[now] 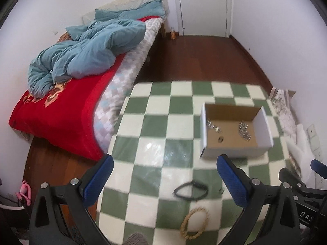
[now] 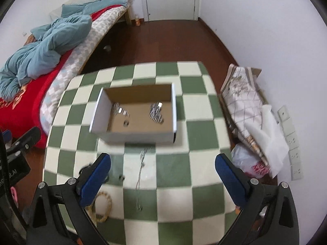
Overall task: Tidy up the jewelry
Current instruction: 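Grasp the second black ring with the left gripper while the right grasps the pendant necklace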
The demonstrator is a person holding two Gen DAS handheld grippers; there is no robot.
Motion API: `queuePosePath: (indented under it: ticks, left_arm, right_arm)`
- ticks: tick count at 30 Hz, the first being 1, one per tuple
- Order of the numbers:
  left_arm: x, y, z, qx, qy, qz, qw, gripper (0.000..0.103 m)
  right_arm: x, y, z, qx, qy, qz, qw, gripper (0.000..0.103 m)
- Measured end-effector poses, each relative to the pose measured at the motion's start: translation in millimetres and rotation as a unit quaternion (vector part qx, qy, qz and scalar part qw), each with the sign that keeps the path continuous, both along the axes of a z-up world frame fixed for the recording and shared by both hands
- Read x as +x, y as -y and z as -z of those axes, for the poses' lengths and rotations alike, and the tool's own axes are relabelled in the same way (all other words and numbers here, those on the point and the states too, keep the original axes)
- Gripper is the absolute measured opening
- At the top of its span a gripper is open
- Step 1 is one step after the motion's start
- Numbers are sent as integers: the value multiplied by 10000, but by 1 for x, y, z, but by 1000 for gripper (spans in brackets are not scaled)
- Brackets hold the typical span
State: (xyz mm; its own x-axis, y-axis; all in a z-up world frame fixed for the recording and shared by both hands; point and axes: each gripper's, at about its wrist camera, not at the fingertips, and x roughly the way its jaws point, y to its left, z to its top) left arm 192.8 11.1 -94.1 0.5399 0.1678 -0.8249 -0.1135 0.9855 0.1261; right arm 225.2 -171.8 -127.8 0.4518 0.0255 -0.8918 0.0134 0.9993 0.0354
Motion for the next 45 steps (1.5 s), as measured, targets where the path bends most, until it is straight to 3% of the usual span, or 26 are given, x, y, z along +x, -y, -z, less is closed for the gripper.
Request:
queuePosePath:
  ticks: [4, 9, 14, 17, 19, 23, 31, 32, 35, 37, 45]
  left_arm:
    - [-25, -10, 39, 190, -418, -58, 9989, 103]
    - [-42, -21, 96, 305, -1096, -184, 9933, 103]
    - [-51, -29, 130, 273, -1470, -299, 9883, 103]
    - [-51, -29, 134, 242, -1516, -323, 9876, 103]
    - [-49, -27, 133, 240, -1502, -313, 9879, 103]
    - [-43, -14, 125, 196, -1416, -170, 9896, 103]
    - [-16, 57, 126, -276, -1425, 416, 9885, 100]
    - [-13, 71, 128, -391, -1449, 535, 9872, 97]
    - [-3, 95, 138, -324, -1541, 727, 9848, 73]
    - [3, 105, 150, -298, -1720, 735, 9819, 52]
    - [17, 109, 166, -245, -1825, 612, 9810, 51]
  right_arm:
    - [-23, -5, 40, 194, -453, -70, 9988, 102]
    - [-50, -15, 99, 515, -922, -78, 9944, 69]
    - [-59, -31, 139, 674, -1161, -206, 9907, 59]
    - [-63, -46, 152, 478, -1107, -387, 9919, 34]
    - [-64, -51, 154, 367, -1095, -487, 9921, 11]
    - [-70, -29, 147, 491, -867, -246, 9947, 11]
    - [-72, 78, 125, 683, -683, 803, 9921, 11]
    - [-71, 87, 125, 705, -684, 900, 9911, 11]
    - [-69, 104, 127, 725, -688, 1049, 9895, 11]
    - [-67, 110, 129, 758, -698, 1083, 9888, 11]
    - [-62, 112, 136, 882, -687, 1155, 9870, 11]
